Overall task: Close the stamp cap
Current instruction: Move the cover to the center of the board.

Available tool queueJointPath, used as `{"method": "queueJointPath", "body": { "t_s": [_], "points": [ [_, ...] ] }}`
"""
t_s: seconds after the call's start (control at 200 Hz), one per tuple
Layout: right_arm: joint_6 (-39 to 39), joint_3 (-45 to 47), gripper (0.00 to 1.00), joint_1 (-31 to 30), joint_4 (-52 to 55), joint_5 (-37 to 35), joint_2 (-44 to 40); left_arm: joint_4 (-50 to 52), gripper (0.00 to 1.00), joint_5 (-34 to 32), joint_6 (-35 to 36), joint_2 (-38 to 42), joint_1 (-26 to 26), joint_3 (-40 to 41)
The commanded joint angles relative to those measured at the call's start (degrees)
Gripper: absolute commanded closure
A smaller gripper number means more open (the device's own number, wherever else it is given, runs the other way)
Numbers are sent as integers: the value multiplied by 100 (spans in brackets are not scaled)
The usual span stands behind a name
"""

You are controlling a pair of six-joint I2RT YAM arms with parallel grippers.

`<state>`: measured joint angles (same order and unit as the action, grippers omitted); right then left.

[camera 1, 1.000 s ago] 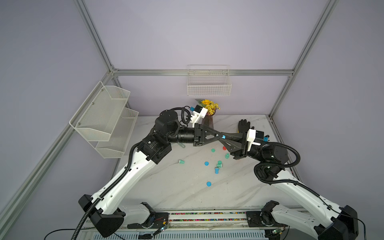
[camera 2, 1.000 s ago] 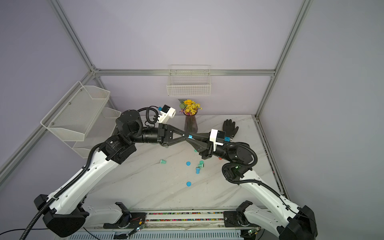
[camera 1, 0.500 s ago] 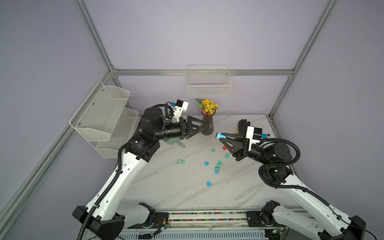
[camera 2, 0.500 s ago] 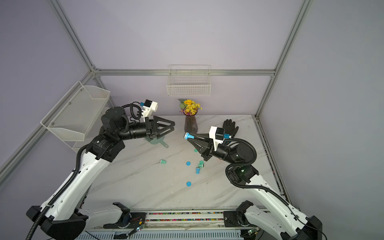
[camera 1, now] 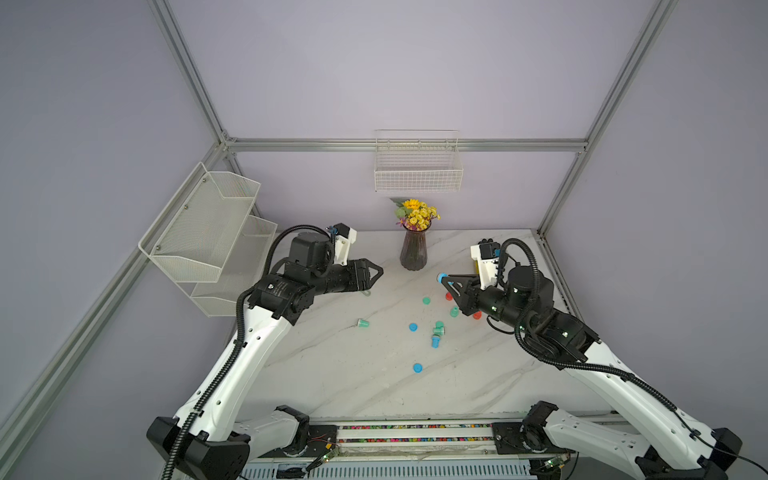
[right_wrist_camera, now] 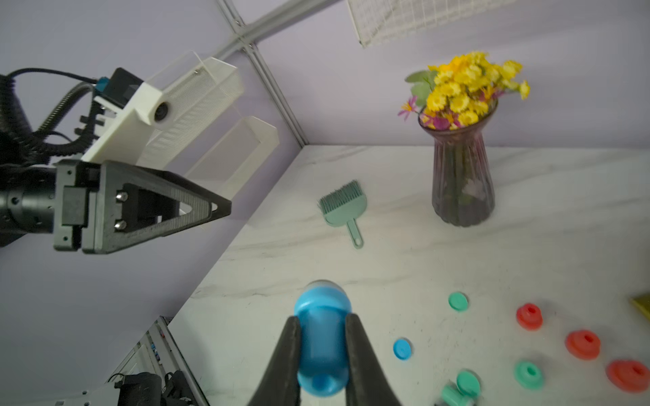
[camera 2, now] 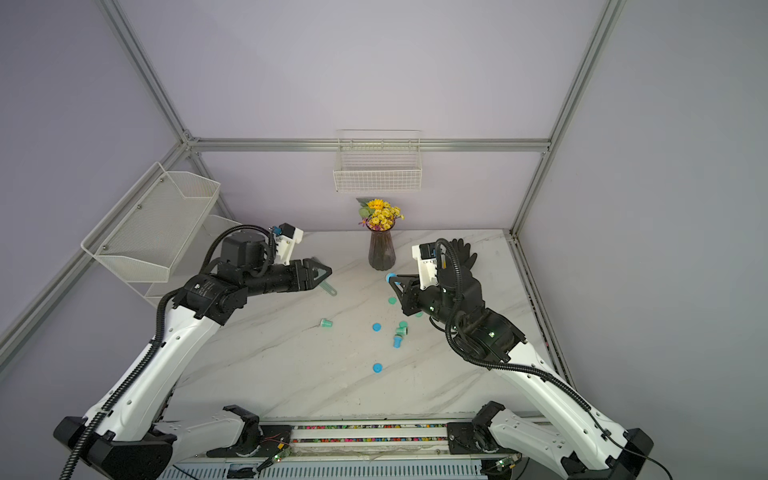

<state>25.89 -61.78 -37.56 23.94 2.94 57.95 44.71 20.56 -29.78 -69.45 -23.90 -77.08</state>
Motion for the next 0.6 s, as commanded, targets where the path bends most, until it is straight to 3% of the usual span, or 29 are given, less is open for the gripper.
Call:
{"method": "queueJointPath", "body": {
  "t_s": [0.0,0.12,0.23,0.385,0.595],
  "points": [
    [853,-119,100,-14,1468,-864,247,280,43,-1077,222,-43,-629,448],
    [1040,49,100,-14,1547,-983,317,189,43,-1664,73,-338,-1424,938],
    [1091,109,100,-12,1562,-989,436,3,43,-1981,8,-723,-1838,1176],
    [1059,84,100,-9,1529,-975,550,-416,45,-2293,48,-1535,-1942,1137],
    [1008,12,100,-8,1591,-1165,463,-350,46,-2405,359,-2961,-2035,44]
  ]
}}
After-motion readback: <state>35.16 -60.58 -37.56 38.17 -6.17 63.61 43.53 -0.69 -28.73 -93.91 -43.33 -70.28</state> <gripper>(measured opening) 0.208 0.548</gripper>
